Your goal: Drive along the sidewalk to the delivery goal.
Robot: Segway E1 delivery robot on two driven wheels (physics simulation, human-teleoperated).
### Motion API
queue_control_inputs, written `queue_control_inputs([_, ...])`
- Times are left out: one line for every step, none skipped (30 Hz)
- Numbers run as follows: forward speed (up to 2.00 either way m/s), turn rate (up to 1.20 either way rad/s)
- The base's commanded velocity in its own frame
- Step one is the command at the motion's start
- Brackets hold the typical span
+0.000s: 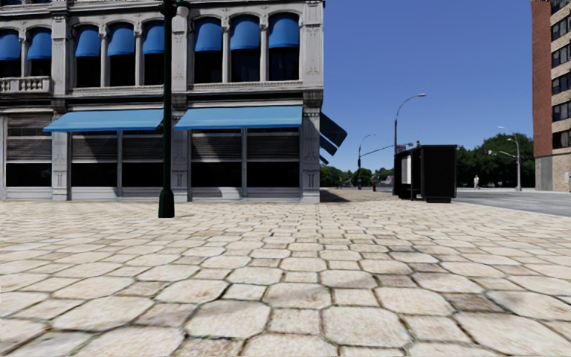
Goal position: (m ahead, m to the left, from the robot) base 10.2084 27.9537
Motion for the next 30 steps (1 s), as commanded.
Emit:
queue_control_inputs([1.19, 0.45])
queue_control_inputs([1.19, 0.46])
queue_control_inputs([1.19, 0.48])
queue_control_inputs([1.19, 0.5])
queue_control_inputs([1.19, 0.5])
queue_control_inputs([1.19, 0.5])
queue_control_inputs([1.19, 0.5])
queue_control_inputs([1.19, 0.5])
queue_control_inputs([1.19, 0.5])
queue_control_inputs([1.19, 0.51])
queue_control_inputs([1.19, 0.52])
queue_control_inputs([1.19, 0.56])
queue_control_inputs([1.19, 0.56])
queue_control_inputs([1.19, 0.57])
queue_control_inputs([1.19, 0.58])
queue_control_inputs([1.19, 0.58])
queue_control_inputs([1.19, 0.58])
queue_control_inputs([1.19, 0.58])
queue_control_inputs([1.19, 0.58])
queue_control_inputs([1.19, 0.58])
queue_control_inputs([1.19, 0.58])
queue_control_inputs([1.19, 0.58])
queue_control_inputs([1.19, 0.58])
queue_control_inputs([1.19, 0.58])
queue_control_inputs([1.19, 0.58])
queue_control_inputs([1.19, 0.58])
queue_control_inputs([1.19, 0.58])
queue_control_inputs([1.19, 0.58])
queue_control_inputs([1.19, 0.58])
queue_control_inputs([1.19, 0.58])
